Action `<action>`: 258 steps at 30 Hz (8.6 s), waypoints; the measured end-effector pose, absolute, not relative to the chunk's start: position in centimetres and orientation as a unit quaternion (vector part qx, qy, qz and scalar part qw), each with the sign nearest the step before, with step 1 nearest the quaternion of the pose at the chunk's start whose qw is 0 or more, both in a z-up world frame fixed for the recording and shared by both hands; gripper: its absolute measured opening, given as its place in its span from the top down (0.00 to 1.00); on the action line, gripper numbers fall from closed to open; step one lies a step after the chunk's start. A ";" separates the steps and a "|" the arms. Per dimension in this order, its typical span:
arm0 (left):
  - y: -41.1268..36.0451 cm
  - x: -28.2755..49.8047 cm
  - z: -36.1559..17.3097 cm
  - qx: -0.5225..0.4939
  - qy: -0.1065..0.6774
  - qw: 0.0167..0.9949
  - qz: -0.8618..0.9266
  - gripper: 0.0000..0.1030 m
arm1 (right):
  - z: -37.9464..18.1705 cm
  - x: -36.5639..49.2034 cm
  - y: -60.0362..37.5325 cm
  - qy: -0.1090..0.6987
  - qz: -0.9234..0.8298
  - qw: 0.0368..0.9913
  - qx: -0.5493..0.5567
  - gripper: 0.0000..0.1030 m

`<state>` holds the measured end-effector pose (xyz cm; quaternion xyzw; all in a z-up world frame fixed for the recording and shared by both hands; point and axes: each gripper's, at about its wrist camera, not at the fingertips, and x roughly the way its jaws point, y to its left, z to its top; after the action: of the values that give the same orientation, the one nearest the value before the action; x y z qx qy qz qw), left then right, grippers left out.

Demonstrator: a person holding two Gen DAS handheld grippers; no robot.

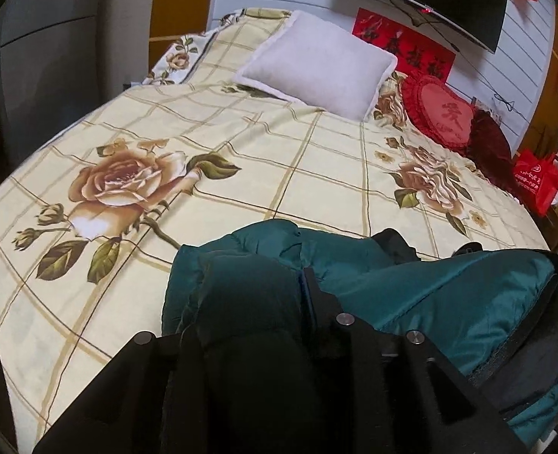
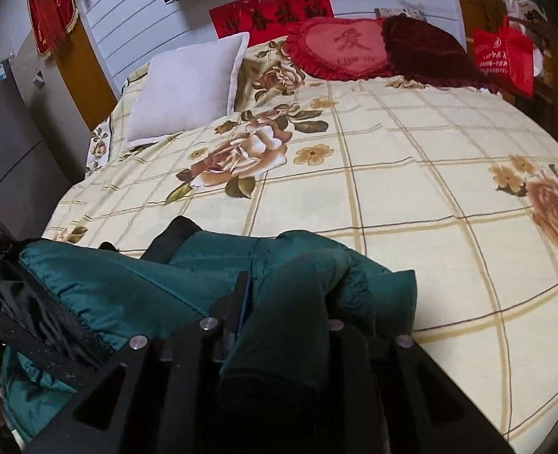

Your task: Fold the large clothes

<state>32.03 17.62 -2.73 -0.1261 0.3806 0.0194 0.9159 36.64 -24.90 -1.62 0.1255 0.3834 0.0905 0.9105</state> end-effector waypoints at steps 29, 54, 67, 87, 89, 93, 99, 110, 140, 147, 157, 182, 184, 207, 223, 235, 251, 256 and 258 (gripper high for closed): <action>16.1 33.2 5.6 -0.046 0.381 0.923 -0.007 0.21 | 5.7 33.8 -22.3 0.406 0.124 0.900 0.102 0.30; 14.2 41.3 -5.9 -0.038 0.446 0.894 0.038 0.21 | -4.2 43.4 -22.0 0.457 0.090 0.885 0.015 0.10; 15.6 40.7 -5.7 -0.087 0.439 0.894 0.003 0.23 | -3.4 42.1 -21.9 0.430 0.085 0.899 0.011 0.06; 15.0 40.7 -5.6 -0.062 0.441 0.895 0.012 0.22 | -3.6 42.6 -21.7 0.446 0.079 0.892 0.007 0.04; 14.8 40.6 -5.5 -0.053 0.438 0.897 0.016 0.22 | -3.4 42.7 -21.6 0.452 0.075 0.889 0.003 0.04; 16.1 40.3 -4.4 -0.071 0.448 0.891 0.000 0.28 | -1.6 42.4 -21.0 0.461 0.042 0.886 -0.025 0.05; 19.3 36.2 0.8 -0.076 0.402 0.912 0.013 0.33 | 5.6 36.9 -22.2 0.378 0.047 0.924 -0.017 0.05; 22.7 23.9 -1.0 -0.100 0.390 0.915 0.018 0.33 | 3.8 22.1 -26.1 0.354 0.035 0.935 0.003 0.05; 22.5 19.3 -4.1 -0.115 0.362 0.925 -0.008 0.33 | -4.7 17.6 -26.8 0.435 0.032 0.899 -0.025 0.05; 22.6 18.8 -3.8 -0.110 0.356 0.928 -0.009 0.33 | -5.7 17.7 -26.7 0.460 0.037 0.887 -0.022 0.05; 23.2 18.5 -3.7 -0.127 0.353 0.927 -0.005 0.40 | -5.8 17.8 -26.7 0.464 0.030 0.885 -0.020 0.00; 24.1 17.9 -2.9 -0.153 0.328 0.928 -0.091 0.36 | 0.0 17.0 -27.8 0.333 0.128 0.933 0.056 0.03; 22.9 19.0 -3.7 -0.134 0.346 0.922 -0.107 0.36 | -1.3 18.9 -27.3 0.354 0.147 0.921 0.066 0.03; 17.7 14.9 -4.6 -0.055 0.382 0.915 -0.117 0.67 | -1.4 19.8 -24.5 0.389 0.204 0.896 0.064 0.17; 9.3 6.4 -1.3 -0.025 0.379 0.922 -0.078 0.36 | 2.2 6.3 -18.3 0.367 0.131 0.921 0.002 0.00; 5.7 1.4 1.8 0.021 0.322 0.945 -0.059 0.37 | 5.4 0.5 -15.0 0.356 0.120 0.926 -0.039 0.00; 5.8 0.5 3.6 -0.015 0.366 0.930 -0.030 0.37 | 5.7 -1.3 -15.5 0.382 0.092 0.919 0.006 0.00; 5.2 0.0 4.2 -0.010 0.365 0.930 -0.035 0.37 | 6.9 -1.9 -15.8 0.375 0.082 0.923 0.011 0.00; 4.9 -0.3 4.5 -0.007 0.361 0.932 -0.035 0.37 | 7.1 -2.1 -15.8 0.373 0.082 0.924 0.011 0.00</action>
<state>-0.25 4.93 4.45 -0.0069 0.3608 -0.0347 0.9320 -2.07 -15.77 7.11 0.0111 0.3729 0.0820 0.9242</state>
